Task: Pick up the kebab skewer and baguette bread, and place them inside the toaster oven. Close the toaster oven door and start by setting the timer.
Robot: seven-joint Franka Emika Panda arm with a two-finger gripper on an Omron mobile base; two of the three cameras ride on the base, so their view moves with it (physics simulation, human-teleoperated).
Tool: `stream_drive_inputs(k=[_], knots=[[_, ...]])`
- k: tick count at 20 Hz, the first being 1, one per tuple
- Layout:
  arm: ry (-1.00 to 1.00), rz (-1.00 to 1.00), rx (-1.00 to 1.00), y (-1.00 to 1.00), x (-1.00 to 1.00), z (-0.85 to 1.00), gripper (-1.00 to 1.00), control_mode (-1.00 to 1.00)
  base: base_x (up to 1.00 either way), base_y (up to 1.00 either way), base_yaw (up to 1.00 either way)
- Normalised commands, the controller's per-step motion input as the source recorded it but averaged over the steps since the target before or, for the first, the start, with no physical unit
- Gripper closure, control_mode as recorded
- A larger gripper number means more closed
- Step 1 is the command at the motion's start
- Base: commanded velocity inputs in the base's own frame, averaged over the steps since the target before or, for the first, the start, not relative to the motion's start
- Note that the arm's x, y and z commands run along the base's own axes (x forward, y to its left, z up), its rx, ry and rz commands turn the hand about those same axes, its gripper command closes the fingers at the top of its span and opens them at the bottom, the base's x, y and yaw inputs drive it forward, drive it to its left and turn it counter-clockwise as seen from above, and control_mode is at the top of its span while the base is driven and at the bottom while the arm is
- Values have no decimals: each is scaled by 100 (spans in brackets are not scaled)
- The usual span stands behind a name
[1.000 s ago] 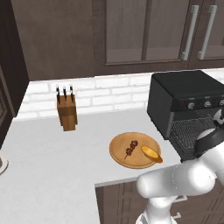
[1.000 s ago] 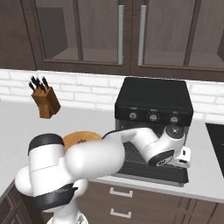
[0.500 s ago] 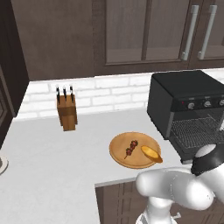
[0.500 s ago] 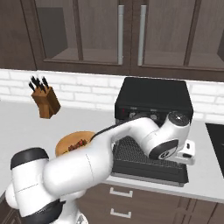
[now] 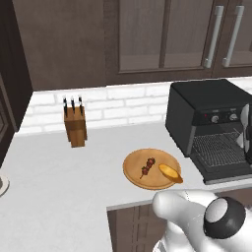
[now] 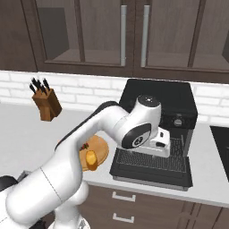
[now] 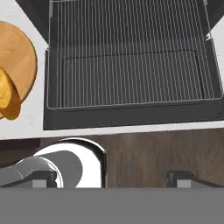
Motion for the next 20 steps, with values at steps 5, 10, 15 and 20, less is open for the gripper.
stream_drive_inputs(k=[5, 10, 15, 20], knots=[[3, 12, 0, 99, 0, 0, -100, -100, 0, 0, 0], [12, 14, 0, 91, 0, 0, -100, -100, 0, 0, 0], [6, 11, 0, 83, 9, -10, -100, -100, 0, 0, 0], [1, 9, 0, 65, 53, -24, -100, -100, 0, 0, 0]])
